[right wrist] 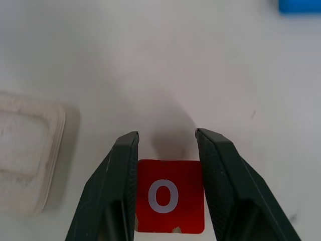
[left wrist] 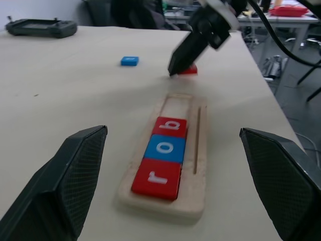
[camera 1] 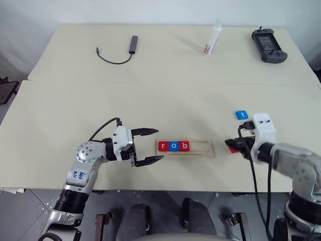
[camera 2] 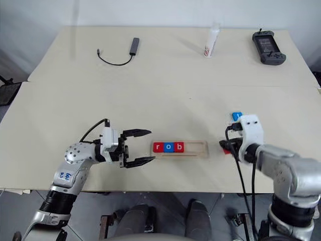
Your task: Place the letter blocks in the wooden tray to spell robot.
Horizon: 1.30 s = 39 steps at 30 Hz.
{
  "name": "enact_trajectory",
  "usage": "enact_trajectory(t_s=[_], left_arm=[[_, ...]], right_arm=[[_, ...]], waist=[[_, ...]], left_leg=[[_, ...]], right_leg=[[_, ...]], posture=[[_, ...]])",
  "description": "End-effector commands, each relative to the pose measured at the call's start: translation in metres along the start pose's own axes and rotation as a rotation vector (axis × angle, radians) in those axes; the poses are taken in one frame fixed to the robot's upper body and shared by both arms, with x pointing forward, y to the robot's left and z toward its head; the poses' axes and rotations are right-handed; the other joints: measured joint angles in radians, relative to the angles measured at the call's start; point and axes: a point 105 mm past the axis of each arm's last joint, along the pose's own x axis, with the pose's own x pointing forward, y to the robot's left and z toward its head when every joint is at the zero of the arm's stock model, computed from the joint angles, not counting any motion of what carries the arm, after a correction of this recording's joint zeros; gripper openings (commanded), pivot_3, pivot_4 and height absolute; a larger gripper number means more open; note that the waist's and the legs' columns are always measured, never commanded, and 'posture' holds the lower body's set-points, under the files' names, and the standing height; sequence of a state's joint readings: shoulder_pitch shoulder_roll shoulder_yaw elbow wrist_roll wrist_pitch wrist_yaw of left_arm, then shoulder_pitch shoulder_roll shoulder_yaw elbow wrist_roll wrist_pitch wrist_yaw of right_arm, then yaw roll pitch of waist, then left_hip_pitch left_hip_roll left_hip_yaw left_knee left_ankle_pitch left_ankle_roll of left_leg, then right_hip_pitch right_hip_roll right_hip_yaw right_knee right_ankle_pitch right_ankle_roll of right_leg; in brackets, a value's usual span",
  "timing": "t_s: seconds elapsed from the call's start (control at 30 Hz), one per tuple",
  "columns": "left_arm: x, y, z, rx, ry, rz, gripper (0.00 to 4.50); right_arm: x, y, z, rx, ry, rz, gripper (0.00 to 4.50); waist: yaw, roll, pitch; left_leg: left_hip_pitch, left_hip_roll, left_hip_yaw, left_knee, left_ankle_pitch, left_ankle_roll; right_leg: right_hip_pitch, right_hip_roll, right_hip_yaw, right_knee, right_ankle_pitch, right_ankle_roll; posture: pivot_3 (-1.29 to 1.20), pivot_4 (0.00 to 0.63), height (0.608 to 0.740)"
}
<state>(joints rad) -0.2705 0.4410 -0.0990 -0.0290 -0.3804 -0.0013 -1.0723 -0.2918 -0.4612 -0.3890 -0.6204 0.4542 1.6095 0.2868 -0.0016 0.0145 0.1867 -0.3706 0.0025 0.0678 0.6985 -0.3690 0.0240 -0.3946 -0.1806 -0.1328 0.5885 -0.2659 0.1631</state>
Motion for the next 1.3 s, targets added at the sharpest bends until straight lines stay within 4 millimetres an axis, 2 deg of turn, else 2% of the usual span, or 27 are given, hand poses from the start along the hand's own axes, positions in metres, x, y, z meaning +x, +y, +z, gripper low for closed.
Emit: enact_trajectory(t_s=[0.03,0.07,0.23,0.37,0.5,0.6,0.7,0.87,0.97,1.1,1.2,1.3], left_arm=[[0.005,-0.002,0.010,0.016,-0.032,-0.024,4.50],[0.005,-0.002,0.011,0.015,-0.032,-0.028,4.50],[-0.001,-0.004,0.011,0.010,-0.018,-0.020,4.50],[-0.003,-0.006,0.011,0.007,-0.016,-0.014,4.50],[-0.002,-0.007,0.012,0.005,-0.018,-0.001,4.50],[-0.003,-0.007,0.014,-0.003,-0.023,-0.002,4.50],[-0.001,-0.008,0.016,0.023,-0.021,-0.019,4.50],[-0.004,-0.010,0.018,0.053,-0.006,-0.052,4.50],[-0.004,-0.013,0.018,0.059,-0.001,-0.064,4.50],[-0.005,-0.016,0.018,0.065,0.006,-0.062,4.50],[-0.009,-0.016,0.018,0.068,0.012,-0.031,4.50],[-0.011,-0.016,0.017,0.069,0.019,-0.013,4.50]], right_arm=[[-0.007,-0.004,0.009,0.015,-0.067,-0.058,1.37],[-0.006,-0.005,0.008,0.024,-0.064,-0.061,1.37],[-0.009,-0.004,0.015,-0.021,-0.071,-0.029,3.09],[-0.020,-0.007,0.033,-0.220,-0.098,0.038,4.43],[-0.034,-0.012,0.043,-0.527,-0.113,0.192,4.43],[-0.042,-0.010,0.031,-0.716,-0.047,0.406,4.43],[-0.036,-0.028,0.023,-0.849,0.036,0.487,4.43],[-0.016,-0.041,0.010,-0.955,0.149,0.617,4.43],[-0.001,-0.041,0.008,-0.979,0.164,0.642,4.43],[0.010,-0.037,0.008,-0.959,0.174,0.669,4.43],[0.014,-0.032,0.007,-0.957,0.185,0.693,3.78],[0.014,-0.031,0.004,-0.969,0.209,0.709,2.76]], waist=[[-0.002,0.000,0.000],[-0.001,0.000,0.000],[0.001,0.000,0.000],[0.003,0.000,0.000],[0.002,-0.001,0.000],[0.001,-0.002,0.001],[0.001,-0.002,0.001],[-0.002,-0.003,0.002],[-0.001,-0.003,0.002],[0.000,-0.003,0.002],[0.000,-0.004,0.002],[0.000,-0.004,0.001]], left_leg=[[0.001,0.000,0.000,0.000,0.000,0.000],[0.001,0.000,0.000,0.000,0.000,0.000],[0.000,0.000,0.000,0.000,0.000,0.000],[0.000,-0.001,0.000,0.000,0.000,0.000],[0.000,-0.001,0.000,-0.001,0.000,0.000],[0.000,-0.001,0.001,-0.001,0.000,0.001],[0.001,0.000,0.001,0.000,0.000,0.001],[0.002,0.000,0.001,0.001,0.000,0.000],[0.001,0.001,0.001,0.001,0.000,0.000],[0.001,0.001,0.000,0.001,0.000,0.000],[0.001,0.001,0.000,0.002,0.000,0.000],[0.001,0.001,0.000,0.002,0.000,0.000]], right_leg=[[0.000,0.000,0.000,0.000,0.000,0.000],[0.000,0.000,0.000,0.000,0.000,0.000],[0.000,0.000,0.000,0.000,0.000,0.000],[0.000,0.000,0.000,-0.001,0.000,0.000],[0.001,0.000,-0.001,-0.002,0.000,0.000],[0.001,0.000,-0.001,-0.003,0.000,0.001],[0.002,0.000,-0.001,-0.003,0.000,0.001],[0.003,0.000,-0.001,-0.003,0.001,0.001],[0.002,0.000,-0.001,-0.003,0.000,0.001],[0.003,0.000,-0.002,-0.003,0.001,0.001],[0.003,0.000,-0.002,-0.002,0.001,0.001],[0.003,0.000,-0.002,-0.002,0.000,0.001]], posture=[[0.00,0.150,0.740],[0.00,0.150,0.740],[0.00,0.150,0.740],[0.00,0.150,0.740],[0.00,0.150,0.740],[0.00,0.150,0.740],[0.00,0.150,0.740],[0.00,0.150,0.740],[0.00,0.150,0.740],[0.00,0.150,0.740],[0.00,0.150,0.740],[0.00,0.150,0.740]])
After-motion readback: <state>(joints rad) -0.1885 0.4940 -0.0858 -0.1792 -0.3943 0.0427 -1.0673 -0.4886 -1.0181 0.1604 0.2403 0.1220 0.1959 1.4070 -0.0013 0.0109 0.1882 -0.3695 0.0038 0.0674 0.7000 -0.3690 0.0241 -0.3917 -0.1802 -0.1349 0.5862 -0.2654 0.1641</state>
